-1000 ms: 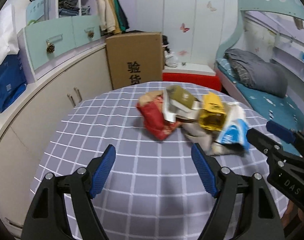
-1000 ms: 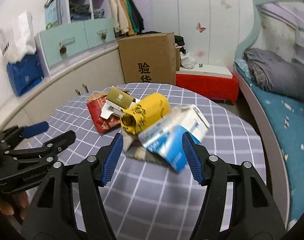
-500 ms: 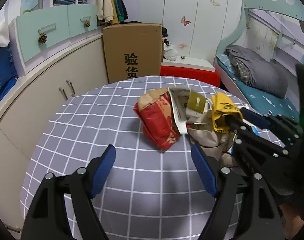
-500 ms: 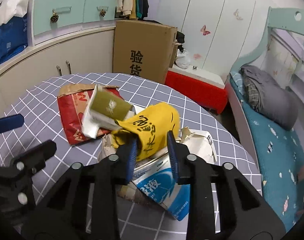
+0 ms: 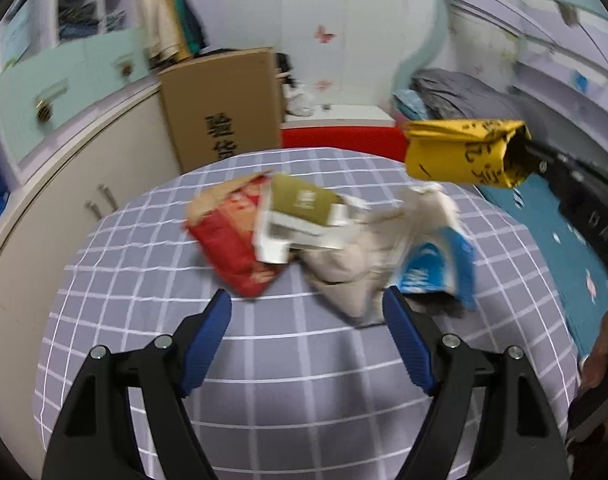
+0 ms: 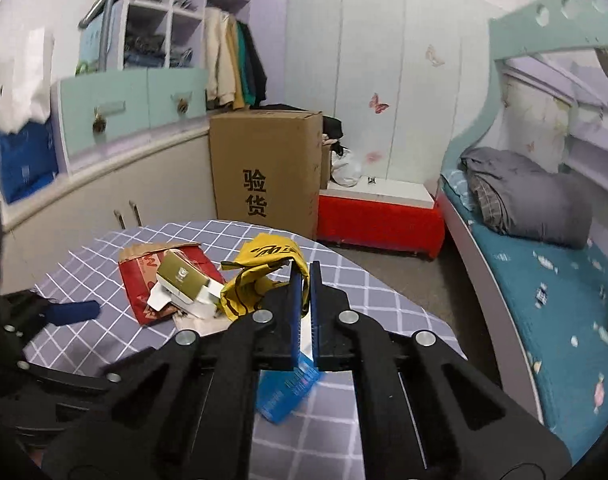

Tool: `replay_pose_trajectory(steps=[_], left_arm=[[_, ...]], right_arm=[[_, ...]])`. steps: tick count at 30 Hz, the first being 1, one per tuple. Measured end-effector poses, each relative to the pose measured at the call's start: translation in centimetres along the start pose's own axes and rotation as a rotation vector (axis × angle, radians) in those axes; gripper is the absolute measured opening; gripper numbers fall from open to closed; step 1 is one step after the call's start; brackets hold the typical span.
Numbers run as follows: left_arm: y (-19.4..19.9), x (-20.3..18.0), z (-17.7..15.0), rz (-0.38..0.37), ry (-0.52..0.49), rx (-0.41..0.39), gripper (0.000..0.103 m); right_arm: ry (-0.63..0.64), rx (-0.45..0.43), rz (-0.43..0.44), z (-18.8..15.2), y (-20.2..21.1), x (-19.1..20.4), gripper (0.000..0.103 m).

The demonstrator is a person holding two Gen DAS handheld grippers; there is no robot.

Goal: Collect trash
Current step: 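Lift the yellow cup with the right gripper while the left grasps the blue-white milk carton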

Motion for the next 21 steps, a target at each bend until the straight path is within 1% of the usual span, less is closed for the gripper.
replay_pose_trajectory(steps=[4, 7, 9, 12, 14, 16, 18, 20, 21], left_arm=[[-0.2, -4.0, -0.3, 0.012, -0.145, -0.003, 0.076], [-0.5, -6.1, -0.5, 0.021, -0.219, -0.001, 0.076], [-0.8, -7.5, -0.8, 0.016, -0.258, 0.015, 0.076], [-0.9, -8.5, -0.9, 0.018, -0.282, 0.012, 0.076], [-1.2, -9.0, -1.0, 0.052, -0.309, 0.014, 0.076], [-1.5, -9.0, -1.0, 0.123, -0.345, 0.017, 0.076], [-1.9, -8.9, -1.1, 0.177, -0.385, 0.026, 0.076], [-2.2, -8.5, -1.0, 0.207, -0.4, 0.029, 0.076], [-2.3, -8.4, -1.0, 0.21, -0.395, 0.029, 0.076]], right_arm=[[-0.05, 0.002, -0.008, -2.0, 1.7, -2.5, 0.004], [-0.094, -0.001, -0.023, -3.7, 2.8, -4.2, 0.004], [-0.117, -0.005, -0.04, -4.5, 3.3, -5.2, 0.004], [-0.158, 0.009, -0.041, -5.8, 3.5, -6.8, 0.004], [-0.176, 0.016, -0.032, -6.6, 3.5, -7.5, 0.004], [-0.187, 0.024, -0.023, -7.1, 3.5, -8.0, 0.004], [-0.194, 0.025, -0.008, -7.3, 3.5, -8.2, 0.004], [-0.199, 0.023, 0.001, -7.4, 3.4, -8.3, 0.004], [-0.204, 0.021, 0.006, -7.4, 3.3, -8.4, 0.004]])
Point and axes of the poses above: each gripper's, at about its wrist camera, not at the fingertips, and y roughly against the way its jaws point, x to its left, z to its top, the point moved 2 cm from there along -y, roughly the way its jaws point, and after that the axes turned 5 degrees about x, right-handed, at the moved point
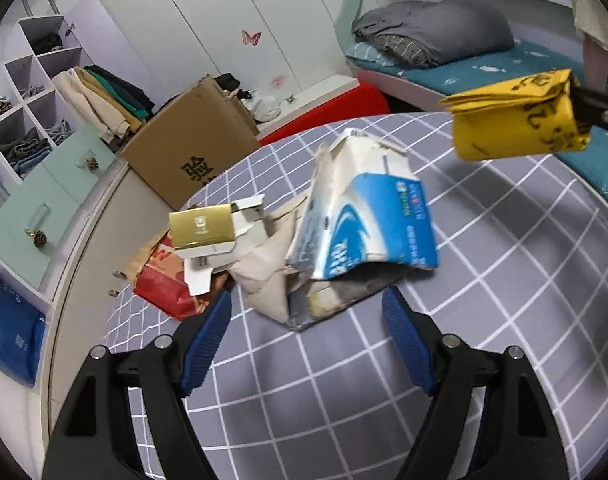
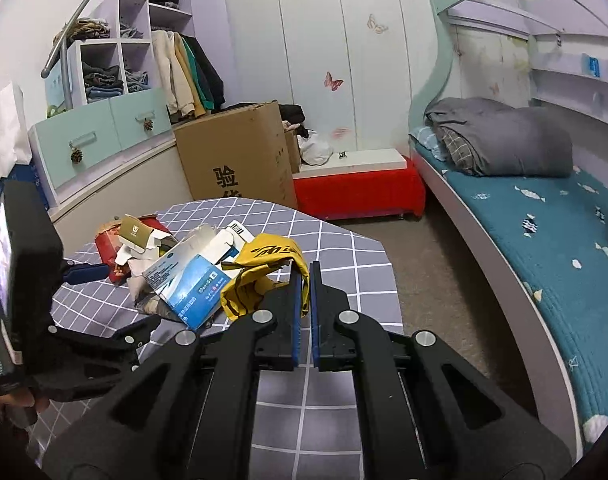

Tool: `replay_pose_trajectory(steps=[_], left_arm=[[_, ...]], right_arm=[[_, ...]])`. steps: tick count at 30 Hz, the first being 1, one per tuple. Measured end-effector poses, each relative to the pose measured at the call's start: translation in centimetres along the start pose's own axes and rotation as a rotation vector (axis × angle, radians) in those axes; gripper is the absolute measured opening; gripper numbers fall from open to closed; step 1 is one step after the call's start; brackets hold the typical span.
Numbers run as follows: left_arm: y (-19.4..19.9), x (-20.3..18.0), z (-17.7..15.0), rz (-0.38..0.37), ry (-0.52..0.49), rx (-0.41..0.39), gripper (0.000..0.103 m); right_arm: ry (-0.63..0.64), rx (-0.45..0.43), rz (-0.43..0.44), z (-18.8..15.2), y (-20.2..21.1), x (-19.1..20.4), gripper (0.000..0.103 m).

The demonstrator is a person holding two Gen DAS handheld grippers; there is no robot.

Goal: Collect trash
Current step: 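Lift the yellow cup with the right gripper while the left grasps the blue-white milk carton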

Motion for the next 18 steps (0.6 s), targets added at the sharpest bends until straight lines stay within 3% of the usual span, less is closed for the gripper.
replay_pose_trajectory(steps=[14, 18], left_arm=[[-0.8, -3.8, 1.6, 0.207, -0.153, -0.124, 0.076], [-1.2, -5.5, 2.1, 0.253, -0.224, -0.148, 0.062]], right_arm=[[-0.023, 0.013, 0.024, -0.5, -1.1, -0.1, 0.004], [-0.028, 0.025, 0.034, -0.5, -1.7, 0.0, 0.004]])
Point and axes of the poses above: each gripper's, at about its wrist camera, not at the fingertips, and y roughly against the way its jaws point, x to its left, z to its top, the point moved 2 cm from there along -y, roughly the way its jaws point, and after that the axes turned 5 degrees about x, right-handed, at the moved point
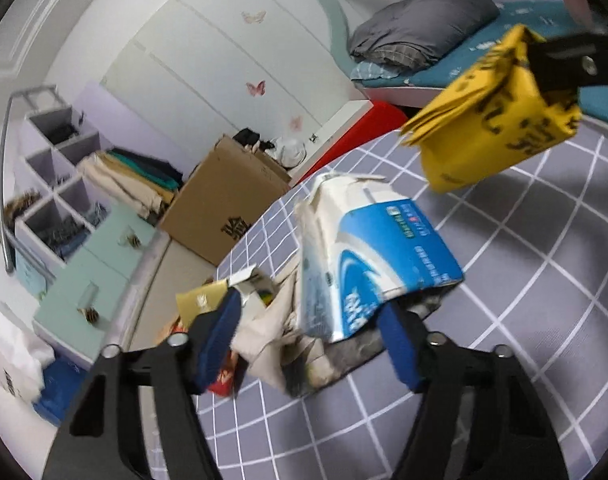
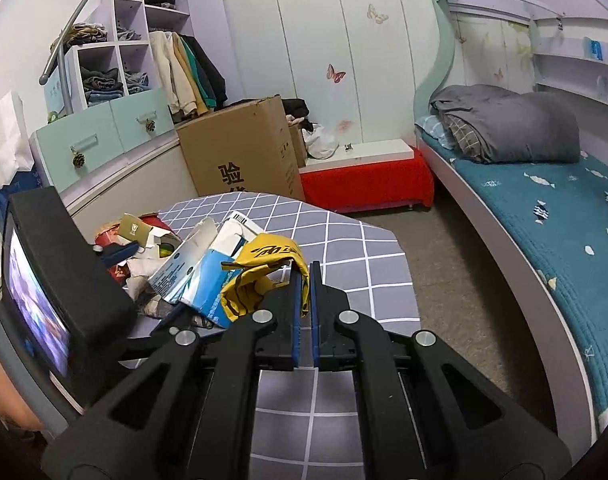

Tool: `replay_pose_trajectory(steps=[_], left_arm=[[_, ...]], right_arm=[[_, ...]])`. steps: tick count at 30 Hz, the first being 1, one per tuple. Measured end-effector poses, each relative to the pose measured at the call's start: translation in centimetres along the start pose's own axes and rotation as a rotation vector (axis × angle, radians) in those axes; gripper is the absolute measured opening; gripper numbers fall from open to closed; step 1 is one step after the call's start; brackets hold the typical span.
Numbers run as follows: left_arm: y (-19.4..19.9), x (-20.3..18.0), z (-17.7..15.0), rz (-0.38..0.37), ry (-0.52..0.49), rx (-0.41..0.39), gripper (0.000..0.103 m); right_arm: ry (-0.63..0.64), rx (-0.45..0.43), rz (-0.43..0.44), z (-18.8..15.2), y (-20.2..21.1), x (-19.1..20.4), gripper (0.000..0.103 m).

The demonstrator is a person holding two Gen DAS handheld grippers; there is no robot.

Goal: Collect trash
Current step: 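Lift the yellow cup with the right gripper while the left grasps the blue-white milk carton, then carry both items to the basin and release the milk carton from the left gripper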

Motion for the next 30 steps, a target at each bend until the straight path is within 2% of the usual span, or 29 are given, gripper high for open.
replay_pose_trajectory(steps=[3, 4, 5, 8, 11, 13, 18, 20, 26, 28, 30], left_arm=[[-0.2, -0.9, 0.6, -0.011, -0.033, -0.001, 0.043], [-0.3, -1.1, 0.8, -0.019, -0.033, 0.003, 0.034], [-0.3, -1.0, 0.9, -0.019, -0.022, 0.002, 0.032], [0.3, 0.3, 1.0, -0.069, 0.071, -0.018, 0.03], [1.2, 3.2, 0.8, -0.145, 0.227, -0.035, 0.029], [1.8, 5.3, 0.6, -0.208, 0.342, -0.039, 0.028], [3.0, 7.8, 0.4, -0.368, 0.519, -0.019, 0.028], [4.1, 7.8, 0.5, -0.426, 0.556, -0.025, 0.028], [8.3, 4.5, 2.0, -0.5, 0.564, -0.08, 0.028], [9.9, 2.6, 2.7, -0.585, 0.588, -0.09, 0.028], [11.2, 0.9, 3.3, -0.632, 0.582, -0.101, 0.028]], right_arm=[[-0.005, 0.009, 0.006, -0.1, -0.3, -0.1, 0.004], [-0.006, 0.011, 0.008, -0.1, -0.4, -0.1, 0.004], [-0.009, 0.011, 0.01, -0.1, -0.5, -0.2, 0.004], [-0.018, 0.009, 0.013, -0.1, -0.3, -0.4, 0.004], [-0.021, 0.0, 0.015, 0.1, 0.2, -0.7, 0.004], [-0.026, -0.006, 0.02, 0.2, 0.6, -0.8, 0.004], [-0.039, -0.028, 0.038, 0.4, 2.3, -1.2, 0.004], [-0.047, -0.041, 0.04, 0.3, 3.3, -1.7, 0.004], [-0.098, -0.072, 0.03, -0.4, 6.9, -5.0, 0.004], [-0.127, -0.083, 0.009, -1.3, 8.6, -6.9, 0.004], [-0.153, -0.09, -0.006, -2.1, 9.9, -8.6, 0.004]])
Point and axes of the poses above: each gripper's, at about its wrist camera, not at the fingertips, and y roughly against the way its jaws point, x to its left, z to its top, the point moved 2 cm from there along -y, roughly the way its jaws point, and after that the axes turned 5 degrees about x, right-handed, at the moved point
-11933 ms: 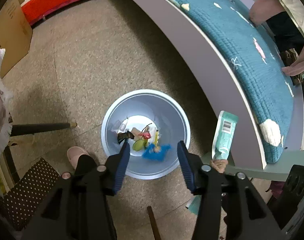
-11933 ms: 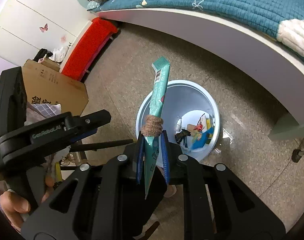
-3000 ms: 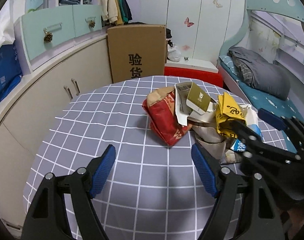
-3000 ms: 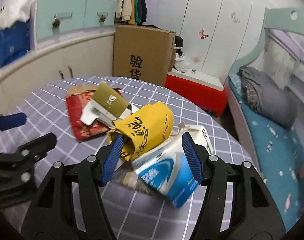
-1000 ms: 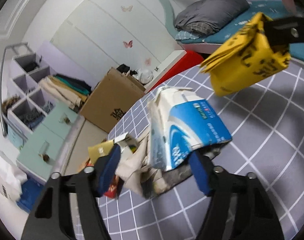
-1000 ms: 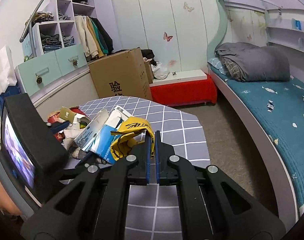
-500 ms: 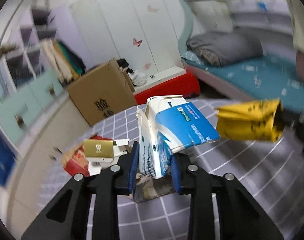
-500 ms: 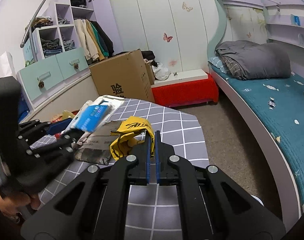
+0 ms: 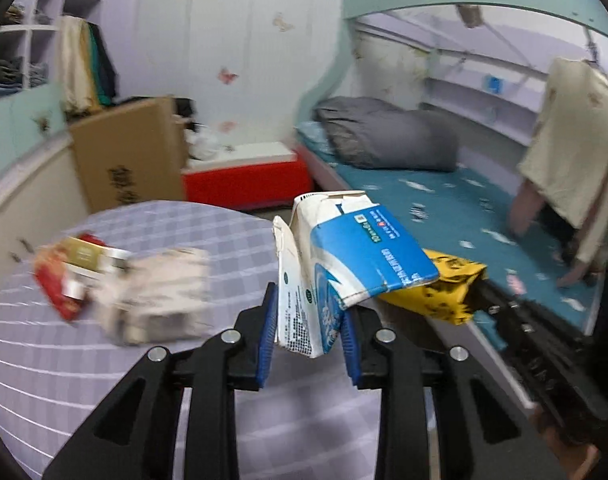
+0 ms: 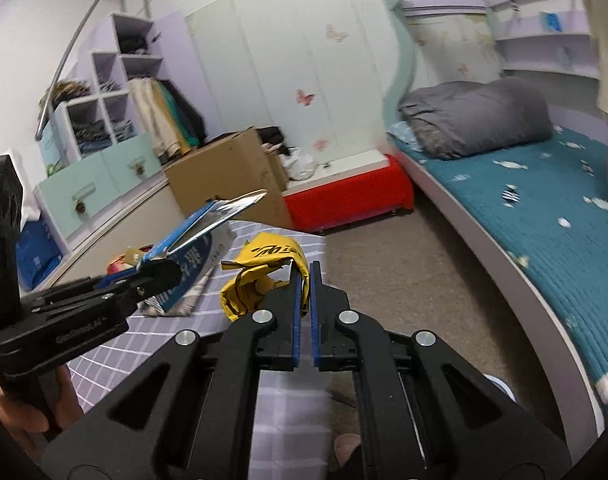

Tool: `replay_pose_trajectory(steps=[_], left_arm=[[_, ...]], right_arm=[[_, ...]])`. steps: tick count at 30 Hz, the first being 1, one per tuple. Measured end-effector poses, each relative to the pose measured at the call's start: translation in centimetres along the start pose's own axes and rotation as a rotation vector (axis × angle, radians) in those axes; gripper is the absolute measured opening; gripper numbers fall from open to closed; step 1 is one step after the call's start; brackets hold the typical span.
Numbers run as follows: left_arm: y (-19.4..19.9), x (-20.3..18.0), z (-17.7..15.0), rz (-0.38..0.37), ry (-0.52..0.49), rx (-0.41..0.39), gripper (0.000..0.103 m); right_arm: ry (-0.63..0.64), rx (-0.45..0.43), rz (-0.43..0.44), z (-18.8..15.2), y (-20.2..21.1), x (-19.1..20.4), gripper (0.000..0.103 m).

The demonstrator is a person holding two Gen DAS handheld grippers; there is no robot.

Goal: Collect trash
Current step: 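Carry both items to the basin and release the milk carton from the left gripper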

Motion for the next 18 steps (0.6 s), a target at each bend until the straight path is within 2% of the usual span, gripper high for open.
replay_pose_trajectory(steps=[5, 9, 14, 18], left_arm=[[-2.0, -7.0, -1.7, -0.102, -0.044, 0.052, 0.028], [-4.6, -11.8, -3.8, -0.158, -0.08, 0.121, 0.028], [-9.4, -15.9, -6.7, -0.185, -0.116, 0.231, 0.028], [-13.8, -17.5, -9.2, -0.18, -0.129, 0.338, 0.028]], right_arm=[[-0.051, -0.009, -0.098, -2.2, 3.7, -5.7, 0.004], [-0.102, 0.025, -0.181, -4.8, 5.1, -10.6, 0.004], [-0.175, 0.095, -0.279, -8.6, 4.9, -16.4, 0.004], [-0.227, 0.159, -0.333, -11.7, 3.7, -19.9, 0.004]])
Point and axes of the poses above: each gripper's, at about its wrist camera, not at the fingertips, and y roughly against the way its jaws point, x to its left, z to its top, the point moved 2 cm from there along -y, roughly the way its jaws point, and after that the axes turned 5 degrees about x, right-handed, at the moved point
